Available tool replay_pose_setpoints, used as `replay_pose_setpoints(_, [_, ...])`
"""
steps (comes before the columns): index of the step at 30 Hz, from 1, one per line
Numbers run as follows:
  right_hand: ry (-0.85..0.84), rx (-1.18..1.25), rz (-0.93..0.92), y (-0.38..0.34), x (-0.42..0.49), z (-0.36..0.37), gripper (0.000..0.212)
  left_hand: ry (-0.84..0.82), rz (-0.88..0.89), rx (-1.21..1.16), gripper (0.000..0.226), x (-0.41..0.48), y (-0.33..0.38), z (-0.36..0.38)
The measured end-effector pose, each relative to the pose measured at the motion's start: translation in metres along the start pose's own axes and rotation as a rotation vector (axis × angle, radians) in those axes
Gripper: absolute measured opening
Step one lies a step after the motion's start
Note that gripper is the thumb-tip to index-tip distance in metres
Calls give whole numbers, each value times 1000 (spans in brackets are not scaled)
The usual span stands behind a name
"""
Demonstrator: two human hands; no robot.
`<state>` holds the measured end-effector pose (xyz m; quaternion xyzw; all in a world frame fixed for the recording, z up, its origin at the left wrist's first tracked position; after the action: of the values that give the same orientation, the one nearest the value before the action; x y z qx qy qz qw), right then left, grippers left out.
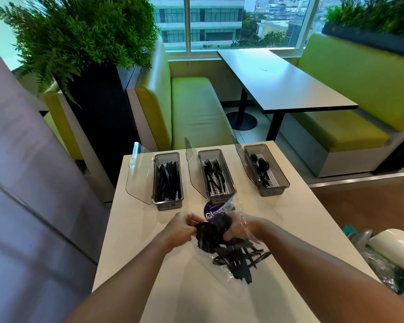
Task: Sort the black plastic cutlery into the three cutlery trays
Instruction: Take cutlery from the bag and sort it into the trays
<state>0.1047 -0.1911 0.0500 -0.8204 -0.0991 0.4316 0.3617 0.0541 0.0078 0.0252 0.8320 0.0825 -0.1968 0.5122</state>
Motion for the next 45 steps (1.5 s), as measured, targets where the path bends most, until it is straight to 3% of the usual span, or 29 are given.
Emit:
replay_pose_setpoints(8, [44,-53,89,6,3,5,56,92,55,-8,24,10,10,1])
replay_pose_setpoints(13, [46,-94,-64,7,-6,-10,12,105,-27,63,25,9,-5,0])
replay_pose_setpoints(19, [44,45,-104,7,-11,-22,28,81,-78,125,24,9,-16,3])
replay_pose_setpoints(24, [68,157,-98,9,-7,-19,25,63,27,66,17,9,-1,7])
replay_pose_setpoints(29, [61,317,-195,4,-8,-20,16,-6,44,63,19,8,6,8])
replay_pose_setpoints(32, [178,427,-226,-3,-11,-29,10,-48,15,59,8,8,2,7])
replay_pose_setpoints(38, [386,786,-313,-27,-12,-58,9,-342,-118,137,23,-4,6,10])
replay_pose_setpoints(42, [421,1037,-338,-47,-14,-73,14,-150,26,-43,51,-6,25,7])
replay_pose_setpoints(45, [423,1110,-326,-57,-14,-72,10,10,151,-225,52,-7,51,3])
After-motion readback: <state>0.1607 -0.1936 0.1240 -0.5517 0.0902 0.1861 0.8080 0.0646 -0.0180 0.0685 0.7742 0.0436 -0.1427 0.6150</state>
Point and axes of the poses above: each hand's wrist, its own x-axis towards the middle knuckle, its own z-axis out of the palm, y = z × x, the point moved 2 cm from there along x, towards the middle knuckle, and after that the axes turned 6 degrees about x, right-handed, at the moved point
